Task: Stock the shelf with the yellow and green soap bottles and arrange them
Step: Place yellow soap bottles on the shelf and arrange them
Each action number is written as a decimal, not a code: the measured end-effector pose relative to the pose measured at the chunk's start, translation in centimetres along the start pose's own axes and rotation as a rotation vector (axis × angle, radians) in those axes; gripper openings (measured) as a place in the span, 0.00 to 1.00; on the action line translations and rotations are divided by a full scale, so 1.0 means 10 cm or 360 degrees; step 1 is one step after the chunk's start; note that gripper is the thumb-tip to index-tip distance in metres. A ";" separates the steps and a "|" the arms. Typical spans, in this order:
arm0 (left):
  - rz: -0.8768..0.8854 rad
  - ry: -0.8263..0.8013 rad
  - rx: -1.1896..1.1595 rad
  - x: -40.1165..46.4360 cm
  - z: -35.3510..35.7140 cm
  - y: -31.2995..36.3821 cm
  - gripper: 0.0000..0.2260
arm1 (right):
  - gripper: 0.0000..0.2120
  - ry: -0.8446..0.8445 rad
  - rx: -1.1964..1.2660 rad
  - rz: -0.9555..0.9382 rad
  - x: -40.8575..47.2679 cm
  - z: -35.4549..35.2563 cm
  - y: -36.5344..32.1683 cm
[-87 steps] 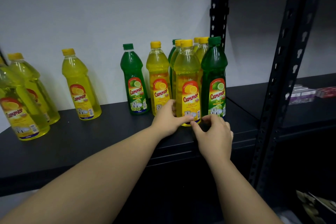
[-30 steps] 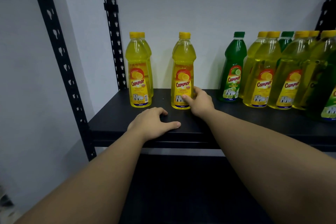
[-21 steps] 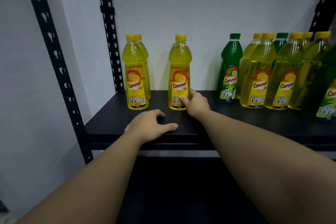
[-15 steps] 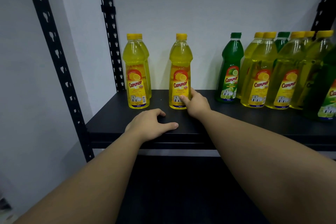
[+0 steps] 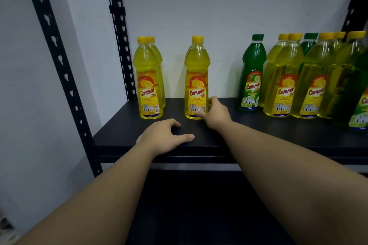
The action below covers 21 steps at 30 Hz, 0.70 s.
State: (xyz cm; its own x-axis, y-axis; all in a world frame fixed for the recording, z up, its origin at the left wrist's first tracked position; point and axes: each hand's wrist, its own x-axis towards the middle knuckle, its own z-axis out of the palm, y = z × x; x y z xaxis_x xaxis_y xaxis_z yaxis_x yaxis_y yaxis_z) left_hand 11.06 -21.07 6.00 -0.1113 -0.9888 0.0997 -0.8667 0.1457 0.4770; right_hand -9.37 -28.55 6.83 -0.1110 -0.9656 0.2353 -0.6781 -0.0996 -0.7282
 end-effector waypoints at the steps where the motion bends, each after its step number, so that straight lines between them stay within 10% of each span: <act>1: 0.0001 0.0001 0.0001 0.00 0.00 0.00 0.40 | 0.28 -0.0005 -0.0005 0.0000 0.00 0.00 0.00; 21: 0.0030 0.0045 -0.0001 -0.04 -0.01 0.02 0.37 | 0.40 -0.0126 -0.0033 -0.0032 -0.22 -0.27 0.23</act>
State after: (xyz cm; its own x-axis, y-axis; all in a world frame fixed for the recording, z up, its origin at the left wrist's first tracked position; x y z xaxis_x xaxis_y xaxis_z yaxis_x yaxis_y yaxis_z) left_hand 11.00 -20.61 6.10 -0.1139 -0.9845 0.1333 -0.8643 0.1644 0.4754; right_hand -12.69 -26.00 6.40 -0.0398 -0.9795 0.1976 -0.6944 -0.1150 -0.7103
